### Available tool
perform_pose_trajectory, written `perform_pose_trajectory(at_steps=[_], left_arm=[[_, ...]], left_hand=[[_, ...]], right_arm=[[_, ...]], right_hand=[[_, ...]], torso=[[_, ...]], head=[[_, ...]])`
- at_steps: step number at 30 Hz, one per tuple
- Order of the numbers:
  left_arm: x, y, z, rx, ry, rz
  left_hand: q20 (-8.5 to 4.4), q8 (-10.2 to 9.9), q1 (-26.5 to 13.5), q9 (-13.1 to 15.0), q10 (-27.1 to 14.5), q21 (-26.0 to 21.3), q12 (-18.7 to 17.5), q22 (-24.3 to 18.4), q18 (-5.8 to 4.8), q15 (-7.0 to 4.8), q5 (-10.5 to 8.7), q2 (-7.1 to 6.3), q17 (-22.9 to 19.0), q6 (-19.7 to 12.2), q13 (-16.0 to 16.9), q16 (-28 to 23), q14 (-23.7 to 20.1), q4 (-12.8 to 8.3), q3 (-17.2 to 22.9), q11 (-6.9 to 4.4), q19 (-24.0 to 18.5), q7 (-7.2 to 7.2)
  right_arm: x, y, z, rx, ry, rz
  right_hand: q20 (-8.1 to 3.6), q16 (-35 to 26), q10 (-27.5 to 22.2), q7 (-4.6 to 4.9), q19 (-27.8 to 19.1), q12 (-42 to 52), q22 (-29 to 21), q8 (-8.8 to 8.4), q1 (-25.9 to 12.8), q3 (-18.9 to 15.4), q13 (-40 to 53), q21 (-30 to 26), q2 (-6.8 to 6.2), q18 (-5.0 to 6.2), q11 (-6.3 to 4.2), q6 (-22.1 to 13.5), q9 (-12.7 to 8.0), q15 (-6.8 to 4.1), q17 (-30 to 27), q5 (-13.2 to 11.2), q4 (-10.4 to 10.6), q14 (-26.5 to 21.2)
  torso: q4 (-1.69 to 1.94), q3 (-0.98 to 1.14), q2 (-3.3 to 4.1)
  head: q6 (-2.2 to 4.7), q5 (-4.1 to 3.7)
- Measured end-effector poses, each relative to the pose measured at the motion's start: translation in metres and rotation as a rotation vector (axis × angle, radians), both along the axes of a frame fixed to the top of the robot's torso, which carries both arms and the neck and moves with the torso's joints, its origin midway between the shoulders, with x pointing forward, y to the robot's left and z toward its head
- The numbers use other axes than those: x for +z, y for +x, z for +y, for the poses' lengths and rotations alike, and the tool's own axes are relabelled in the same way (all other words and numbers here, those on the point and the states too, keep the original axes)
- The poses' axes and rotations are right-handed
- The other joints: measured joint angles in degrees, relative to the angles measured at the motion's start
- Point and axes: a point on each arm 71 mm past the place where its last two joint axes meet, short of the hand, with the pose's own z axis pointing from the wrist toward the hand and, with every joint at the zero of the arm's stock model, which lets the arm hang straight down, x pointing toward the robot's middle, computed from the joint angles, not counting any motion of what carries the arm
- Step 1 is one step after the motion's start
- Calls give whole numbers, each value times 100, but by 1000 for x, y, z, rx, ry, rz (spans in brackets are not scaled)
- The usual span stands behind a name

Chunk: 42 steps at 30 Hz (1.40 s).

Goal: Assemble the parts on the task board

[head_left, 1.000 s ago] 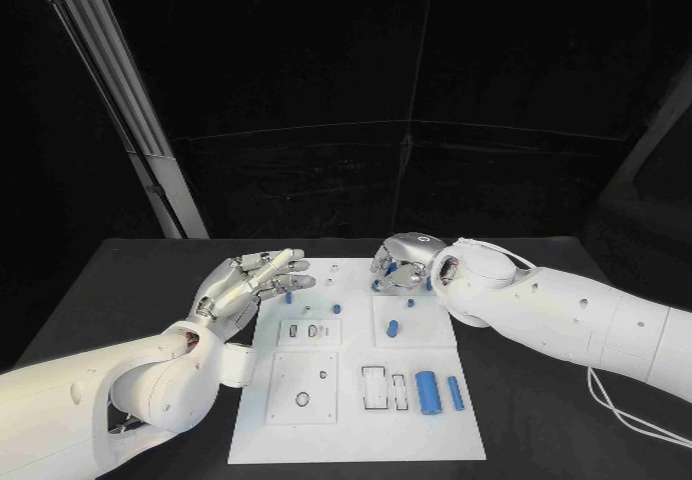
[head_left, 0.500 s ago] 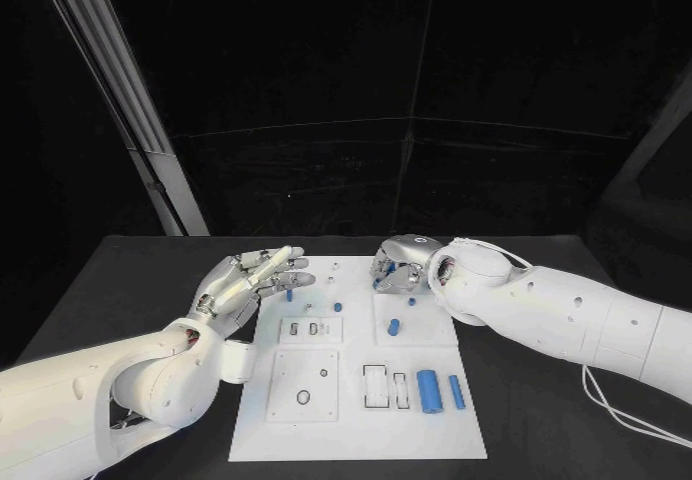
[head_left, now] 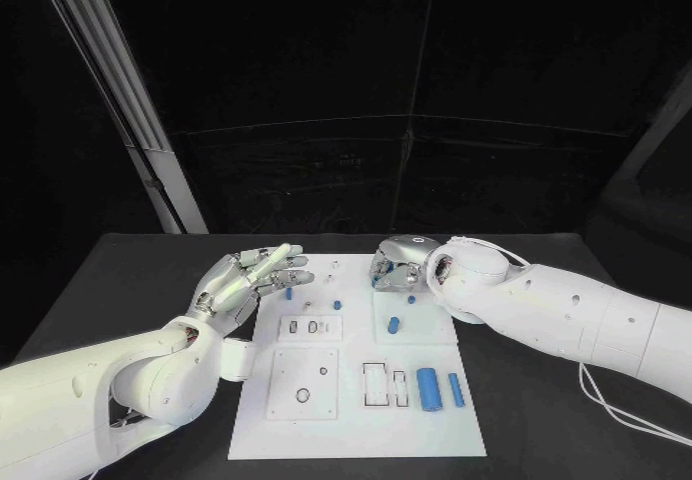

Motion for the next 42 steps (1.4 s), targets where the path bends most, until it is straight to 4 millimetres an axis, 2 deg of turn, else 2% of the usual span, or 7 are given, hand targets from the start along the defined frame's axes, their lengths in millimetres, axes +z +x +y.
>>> perform_pose_trajectory(at_steps=[10, 13, 20, 26, 32, 37, 42], left_arm=[[0, -1, -1, -9, -7, 1], [0, -1, -2, -11, -8, 1], [1, -1, -2, -14, -11, 2], [1, -1, -2, -15, -13, 2], [2, 0, -2, -15, -14, 2], [2, 0, -1, -15, -15, 2], [2, 0, -1, -16, -16, 2]], left_hand=[[-1, 0, 16, 0, 0, 0, 0, -6, 0, 0, 0, 16, -2, 0, 0, -21, 0, -16, -16, 0, -1, 0], [-1, -22, 24, 0, 0, 0, 0, -6, 0, 0, 0, 24, -5, 0, 0, -21, 0, -16, -16, 0, -1, 0], [-1, -22, 24, 0, 0, 0, -26, -14, 0, 0, 0, 82, -5, 0, 0, -43, 0, -16, -16, 0, -1, 0], [-1, -22, 24, 0, 0, 0, -26, -19, -1, 0, 0, 82, -4, 0, 1, -43, 0, -16, -15, 0, -2, 0], [-1, -22, 24, 0, -20, 0, -26, -19, -1, 0, 0, 82, -4, 0, 0, -43, 0, -32, -31, 20, -2, 0], [-1, -22, 24, 1, -20, 0, -26, -18, -1, 0, 0, 82, -4, 0, 0, -43, 0, -32, -31, 20, -2, 0], [-1, -22, 47, 1, -20, -23, -26, -24, -1, 0, 0, 104, -4, 0, 1, -43, 0, -32, -31, 20, -2, 0]], right_arm=[[0, 1, 1, -5, -10, 5], [1, 1, 3, -4, -11, 3], [1, 1, 5, -6, -16, 0], [1, 1, 5, -10, -17, -9], [5, -3, 6, -19, 11, -49], [12, -5, 8, -35, 62, -101], [16, -4, 11, -48, 107, -141]], right_hand=[[0, 135, 20, 16, 0, 0, 45, -1, 2, 306, -3, 49, -3, 0, -20, 15, -1, 0, 27, -1, -8, -84], [12, 168, 20, 17, 12, 0, 53, 0, -9, 422, -4, 48, -102, 1, -20, 16, -1, 0, 27, -29, -4, -84], [21, 205, 21, 16, 21, 0, 60, 0, -53, 517, -3, 48, -146, 1, -18, 16, -1, 18, 32, -29, 15, -108], [10, 345, 118, 23, 93, -1, 165, -1, -113, 842, -7, 116, -206, 1, -12, 87, -2, 0, 55, -33, 30, -126], [10, 390, 184, 52, 93, -2, 188, -28, -190, 1171, -3, 133, -283, 2, -1, 154, 1, 0, 36, -75, 65, -166], [10, 439, 184, 51, 93, -2, 185, -29, -324, 1529, -2, 133, -417, 2, 0, 158, 2, 0, 1, -81, 105, -207], [10, 439, 184, 35, 93, -2, 179, -30, -385, 1674, -2, 133, -478, 2, 0, 178, 1, 0, -18, -84, 141, -207]], torso=[[2, -2, 15], [2, -3, 20], [11, -5, 27], [10, -10, 29], [9, -11, 29], [16, -13, 32], [20, -14, 39]], head=[[-41, -2], [-47, -11], [-85, -3], [-112, 6], [-103, 12], [-84, 19], [-62, 38]])
